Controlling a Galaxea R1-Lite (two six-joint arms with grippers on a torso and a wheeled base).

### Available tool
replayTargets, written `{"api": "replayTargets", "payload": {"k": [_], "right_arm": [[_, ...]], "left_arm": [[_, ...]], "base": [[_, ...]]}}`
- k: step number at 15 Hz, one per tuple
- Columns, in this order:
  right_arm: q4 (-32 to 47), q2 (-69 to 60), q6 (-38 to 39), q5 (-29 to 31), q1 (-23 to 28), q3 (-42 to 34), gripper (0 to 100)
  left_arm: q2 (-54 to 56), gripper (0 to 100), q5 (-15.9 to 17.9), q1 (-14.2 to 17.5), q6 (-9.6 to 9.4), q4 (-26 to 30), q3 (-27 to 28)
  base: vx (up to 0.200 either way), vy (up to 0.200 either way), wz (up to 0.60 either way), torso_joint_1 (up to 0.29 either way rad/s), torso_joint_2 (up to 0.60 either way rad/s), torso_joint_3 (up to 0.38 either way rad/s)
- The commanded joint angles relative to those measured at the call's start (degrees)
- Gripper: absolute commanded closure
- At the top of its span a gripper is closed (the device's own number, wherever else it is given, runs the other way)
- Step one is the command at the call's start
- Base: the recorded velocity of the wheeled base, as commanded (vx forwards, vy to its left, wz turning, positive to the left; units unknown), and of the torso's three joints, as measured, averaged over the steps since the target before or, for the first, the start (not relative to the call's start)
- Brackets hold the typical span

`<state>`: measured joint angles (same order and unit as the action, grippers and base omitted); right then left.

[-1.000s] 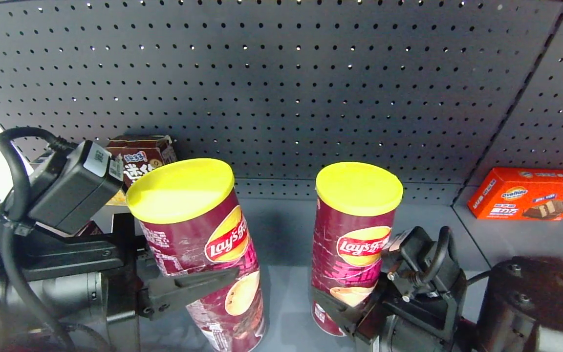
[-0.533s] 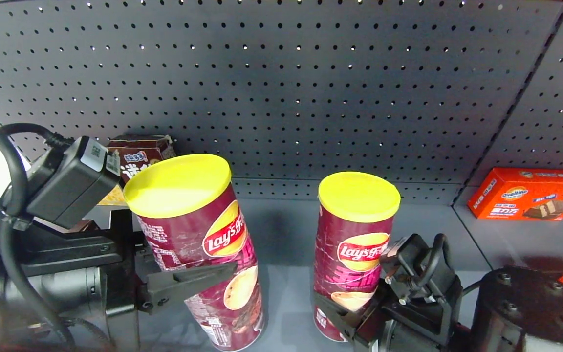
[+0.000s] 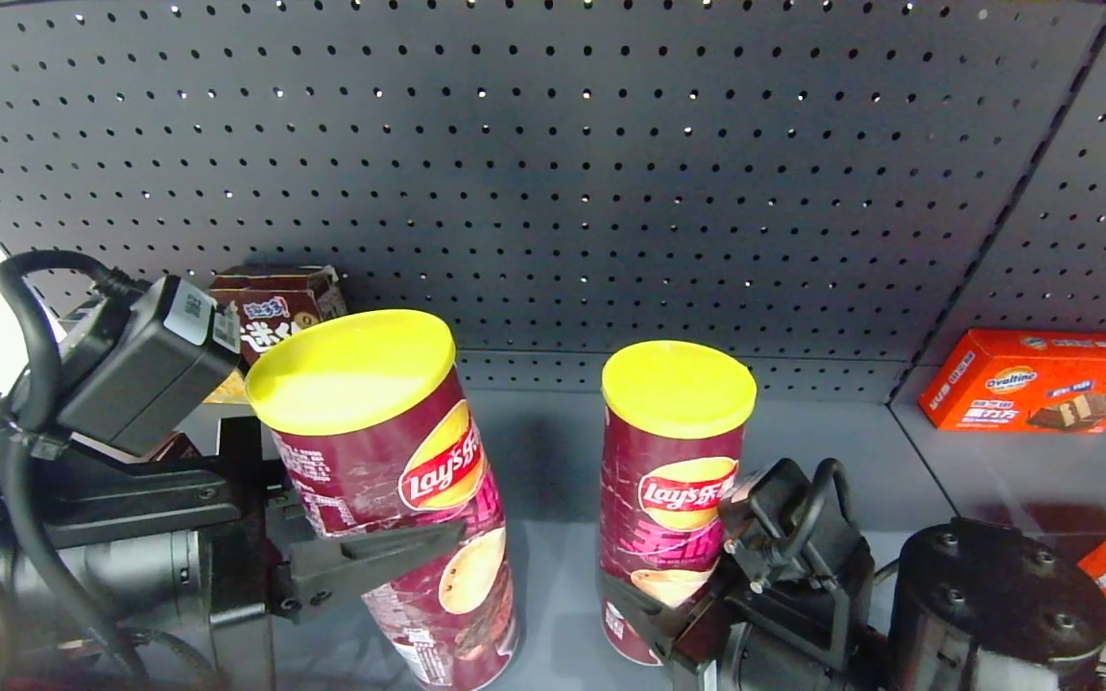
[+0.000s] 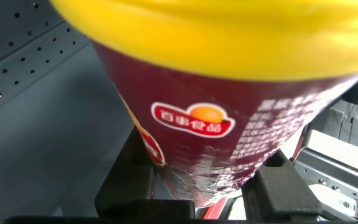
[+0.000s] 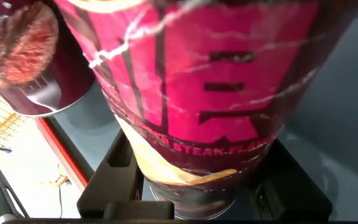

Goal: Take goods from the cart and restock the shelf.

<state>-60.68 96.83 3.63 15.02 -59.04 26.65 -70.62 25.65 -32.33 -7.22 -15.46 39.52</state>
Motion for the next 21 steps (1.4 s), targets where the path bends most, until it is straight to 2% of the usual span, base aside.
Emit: {"api": "replayTargets", "payload": {"k": [1, 8, 13, 21], "right_arm": [[0.0, 0.5, 0.0, 0.1, 0.0, -0.2, 0], [-0.7, -2.2, -0.3, 0.3, -0.2, -3.1, 0], [-3.8, -6.2, -0.3, -0.7, -0.2, -11.0, 0], [-5.6, -6.1, -0.2, -2.9, -4.2, -11.5, 0]], "left_arm": [[0.0, 100, 0.0, 0.0, 0.01, 0.0, 0.2], [-0.1, 100, 0.0, -0.1, 0.01, -0.2, 0.3], [0.0, 100, 0.0, 0.0, 0.01, 0.0, -0.2], [0.0, 100, -0.1, 0.0, 0.01, 0.1, -0.2]], "base": [[0.000, 0.000, 0.00, 0.000, 0.00, 0.000], [0.000, 0.000, 0.00, 0.000, 0.00, 0.000], [0.000, 0.000, 0.00, 0.000, 0.00, 0.000], [0.000, 0.000, 0.00, 0.000, 0.00, 0.000]]}}
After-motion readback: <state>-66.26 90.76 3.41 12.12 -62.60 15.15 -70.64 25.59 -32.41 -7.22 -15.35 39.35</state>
